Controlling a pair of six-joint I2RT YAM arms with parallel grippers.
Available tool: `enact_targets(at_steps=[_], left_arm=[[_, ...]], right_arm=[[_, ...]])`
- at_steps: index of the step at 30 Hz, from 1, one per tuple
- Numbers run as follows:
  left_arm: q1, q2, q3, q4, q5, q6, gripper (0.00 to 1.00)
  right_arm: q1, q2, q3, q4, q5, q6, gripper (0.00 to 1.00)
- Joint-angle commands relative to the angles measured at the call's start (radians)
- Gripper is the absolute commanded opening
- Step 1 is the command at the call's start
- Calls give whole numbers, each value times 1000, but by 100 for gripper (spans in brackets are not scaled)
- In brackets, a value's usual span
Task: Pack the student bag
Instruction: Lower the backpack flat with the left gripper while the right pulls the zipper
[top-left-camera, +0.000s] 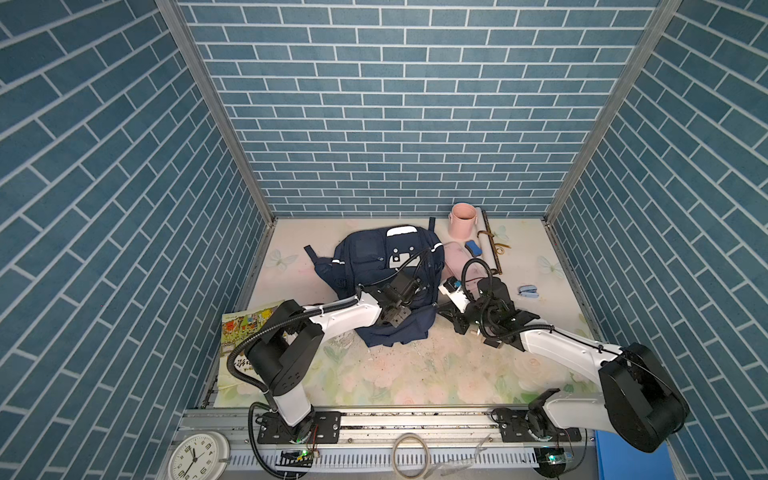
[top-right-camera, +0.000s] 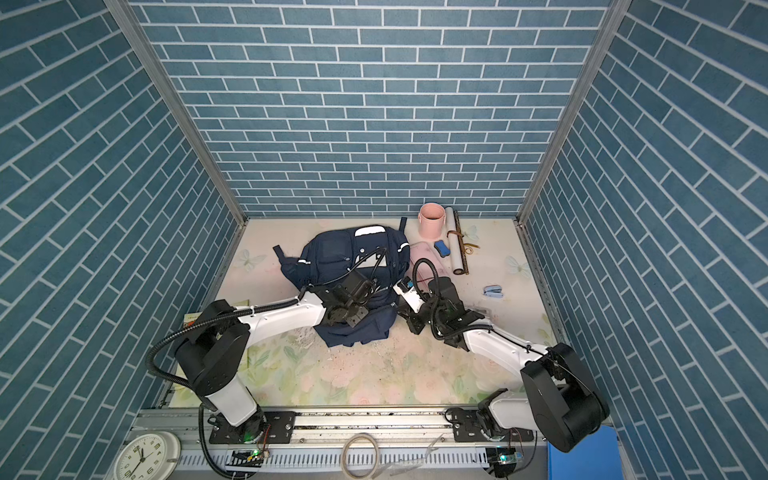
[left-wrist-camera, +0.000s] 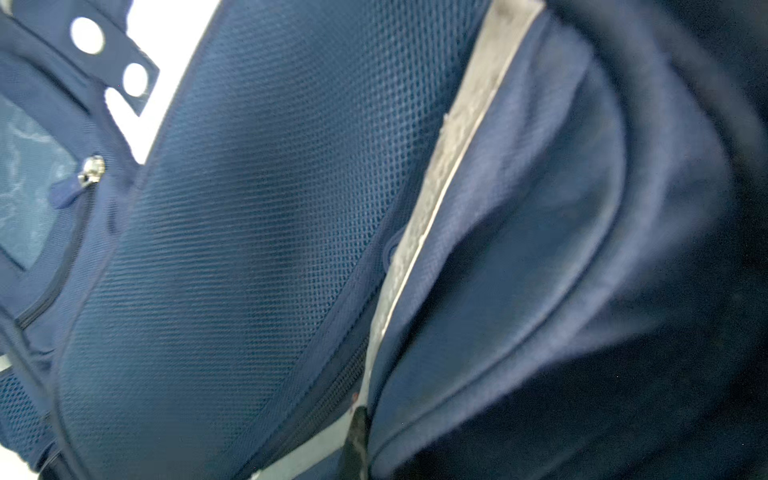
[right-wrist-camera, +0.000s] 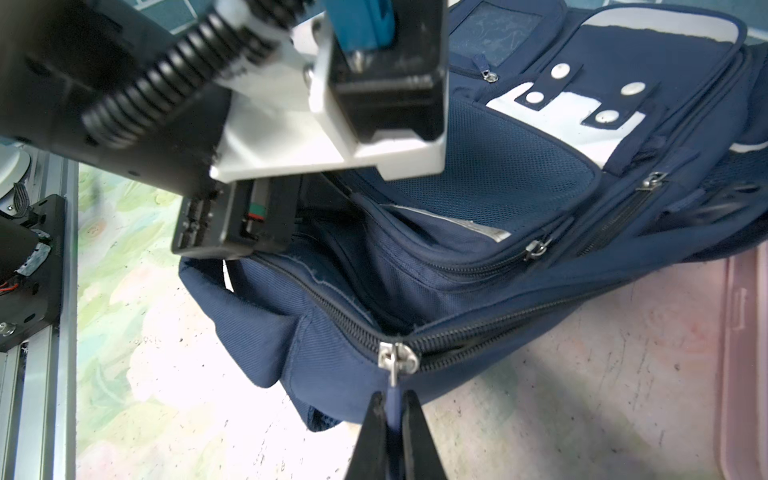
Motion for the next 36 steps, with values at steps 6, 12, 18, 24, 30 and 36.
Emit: enact_targets(at_steps=[6,12,18,24,30,36], left_arm=[[109,-118,109,-72,153,-159,0],[156,-190,122,-69,313,-310,0],[196,-203,179,-14,346,-441,0],[220,-164,241,26,303,-536,0],[236,-146,275,28,313,-642,0],[251,-204,264,-91,374,-686,0]], right_arm=[[1,4,49,31,51,-30,0],[-6,9,109,12,120,-58,0],[20,21,172,-32,28,-90,0],[156,15,200,-78,35,-110,0],[211,66,223,-94,125,-35,0],[105,40,267,-150,217,-19,0]])
